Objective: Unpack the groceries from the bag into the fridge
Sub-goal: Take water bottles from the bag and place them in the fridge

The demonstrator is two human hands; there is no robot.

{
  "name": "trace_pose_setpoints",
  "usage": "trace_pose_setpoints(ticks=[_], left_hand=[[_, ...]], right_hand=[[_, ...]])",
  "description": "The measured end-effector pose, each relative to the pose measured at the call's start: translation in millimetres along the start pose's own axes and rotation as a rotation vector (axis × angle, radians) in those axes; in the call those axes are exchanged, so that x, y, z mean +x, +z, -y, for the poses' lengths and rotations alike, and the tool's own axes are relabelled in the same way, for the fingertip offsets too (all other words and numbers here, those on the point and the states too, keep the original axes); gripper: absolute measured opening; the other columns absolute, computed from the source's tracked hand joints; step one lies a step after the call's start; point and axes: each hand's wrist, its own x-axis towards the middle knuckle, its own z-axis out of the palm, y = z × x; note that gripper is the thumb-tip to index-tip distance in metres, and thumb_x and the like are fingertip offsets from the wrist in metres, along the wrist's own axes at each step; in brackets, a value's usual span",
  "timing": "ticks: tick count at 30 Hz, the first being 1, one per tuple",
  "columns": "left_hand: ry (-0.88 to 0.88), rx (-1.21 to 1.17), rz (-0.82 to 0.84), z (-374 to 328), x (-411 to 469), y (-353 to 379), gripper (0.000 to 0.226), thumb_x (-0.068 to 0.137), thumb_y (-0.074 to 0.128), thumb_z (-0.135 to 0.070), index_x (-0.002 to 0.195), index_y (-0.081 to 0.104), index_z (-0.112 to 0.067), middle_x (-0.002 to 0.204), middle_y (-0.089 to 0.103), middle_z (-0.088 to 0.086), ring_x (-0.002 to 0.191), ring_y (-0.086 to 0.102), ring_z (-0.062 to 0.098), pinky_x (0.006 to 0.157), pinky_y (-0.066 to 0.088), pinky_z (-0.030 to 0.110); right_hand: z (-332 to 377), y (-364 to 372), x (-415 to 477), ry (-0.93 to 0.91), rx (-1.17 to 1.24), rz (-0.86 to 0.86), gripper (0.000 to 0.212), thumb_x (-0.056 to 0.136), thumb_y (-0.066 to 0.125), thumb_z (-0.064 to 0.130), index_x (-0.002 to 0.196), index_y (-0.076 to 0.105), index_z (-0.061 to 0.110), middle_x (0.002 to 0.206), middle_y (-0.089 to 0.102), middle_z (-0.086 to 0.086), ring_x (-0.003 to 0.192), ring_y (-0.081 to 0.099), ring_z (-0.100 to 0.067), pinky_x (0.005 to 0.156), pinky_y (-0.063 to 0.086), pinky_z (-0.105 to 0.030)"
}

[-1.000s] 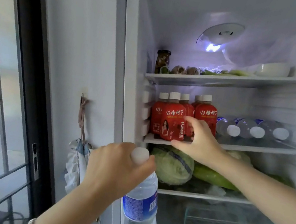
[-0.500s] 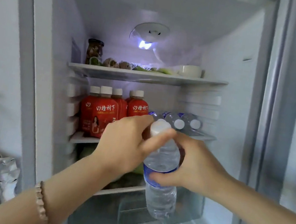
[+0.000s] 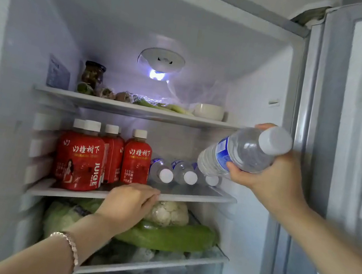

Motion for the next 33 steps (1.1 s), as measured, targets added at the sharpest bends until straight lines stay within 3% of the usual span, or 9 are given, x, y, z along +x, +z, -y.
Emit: trace_pose_setpoints(ticks=[5, 9, 13, 16, 18, 22, 24, 27, 33], left_hand=[[-0.126, -0.121, 0.091, 4.5, 9.4, -3.1, 0.025, 0.094, 0.049, -0.041, 0.101, 0.07, -0.031, 0.101, 0.069, -0.015, 0.086, 0.061, -0.002, 0.07, 0.041, 0.006], [-0.136, -0.133, 0.089, 6.0, 10.4, -1.0, 0.027, 0.094, 0.051, -0.039, 0.115, 0.066, -0.033, 0.113, 0.064, -0.021, 0.096, 0.058, -0.007, 0.078, 0.038, 0.003], [-0.134, -0.115, 0.076, 8.3, 11.9, -2.6, 0.028, 0.094, 0.05, -0.039, 0.118, 0.064, -0.035, 0.118, 0.062, -0.024, 0.103, 0.054, -0.009, 0.08, 0.034, -0.001], [-0.11, -0.086, 0.037, 9.5, 9.5, -1.2, 0.029, 0.094, 0.049, -0.039, 0.119, 0.063, -0.035, 0.114, 0.057, -0.029, 0.103, 0.049, -0.013, 0.079, 0.029, -0.006], [-0.095, -0.079, 0.014, 9.5, 8.2, 1.0, 0.029, 0.094, 0.049, -0.038, 0.119, 0.063, -0.036, 0.11, 0.052, -0.033, 0.1, 0.044, -0.017, 0.078, 0.027, -0.009], [-0.086, -0.077, -0.028, 8.8, 6.8, 4.7, 0.033, 0.091, 0.046, -0.048, 0.115, 0.065, -0.037, 0.11, 0.057, -0.032, 0.097, 0.044, -0.019, 0.079, 0.028, -0.008], [-0.075, -0.075, -0.061, 9.5, 6.5, 7.8, 0.038, 0.088, 0.043, -0.054, 0.112, 0.068, -0.036, 0.11, 0.063, -0.028, 0.097, 0.045, -0.019, 0.08, 0.03, -0.007], [-0.065, -0.06, -0.072, 10.7, 7.1, 9.0, 0.028, 0.092, 0.05, -0.044, 0.113, 0.067, -0.037, 0.111, 0.064, -0.026, 0.097, 0.047, -0.018, 0.078, 0.029, -0.008], [-0.029, -0.091, -0.099, 9.6, 6.8, 6.7, 0.027, 0.094, 0.05, -0.038, 0.116, 0.065, -0.035, 0.111, 0.064, -0.025, 0.104, 0.053, -0.01, 0.079, 0.03, -0.007]], right_hand=[[-51.0, 56.8, 17.6, -0.023, 0.101, 0.241, 0.064, 0.058, 0.084, 0.001, 0.111, 0.052, 0.02, 0.108, 0.049, 0.017, 0.094, 0.048, 0.014, 0.085, 0.036, -0.002], [-98.9, 83.9, 37.6, -0.136, -0.284, 0.596, 0.064, 0.066, 0.077, 0.002, 0.124, 0.05, 0.007, 0.124, 0.035, -0.002, 0.108, 0.043, -0.012, 0.082, 0.024, -0.003], [-118.6, 93.8, 66.5, -0.112, -0.387, 0.772, 0.065, 0.068, 0.069, -0.003, 0.125, 0.049, 0.023, 0.128, 0.041, 0.002, 0.117, 0.045, -0.016, 0.095, 0.037, -0.025], [-111.3, 94.6, 77.9, 0.009, -0.445, 0.834, 0.041, 0.083, 0.057, 0.011, 0.103, 0.05, 0.047, 0.118, 0.048, 0.011, 0.108, 0.049, -0.016, 0.092, 0.045, -0.035], [-101.0, 92.5, 79.4, 0.095, -0.473, 0.85, 0.036, 0.091, 0.048, 0.017, 0.111, 0.052, 0.047, 0.123, 0.049, 0.004, 0.108, 0.051, -0.022, 0.09, 0.046, -0.036], [-75.2, 90.3, 64.0, 0.211, -0.697, 0.996, 0.077, 0.087, 0.05, 0.006, 0.148, 0.009, 0.028, 0.143, 0.018, -0.014, 0.094, 0.051, -0.03, 0.067, 0.041, -0.031], [-65.8, 95.3, 45.2, 0.202, -0.751, 0.98, 0.075, 0.088, 0.048, 0.009, 0.148, 0.004, 0.021, 0.143, 0.012, -0.018, 0.102, 0.049, -0.034, 0.071, 0.039, -0.032], [-71.1, 102.5, 35.3, 0.165, -0.781, 0.811, 0.052, 0.091, 0.048, 0.008, 0.138, 0.027, 0.012, 0.136, 0.026, -0.018, 0.117, 0.044, -0.038, 0.087, 0.043, -0.038], [-110.5, 119.6, 47.2, 0.146, -0.601, 0.702, 0.051, 0.096, 0.042, 0.009, 0.145, 0.032, 0.019, 0.145, 0.034, -0.014, 0.127, 0.044, -0.032, 0.103, 0.039, -0.039]])
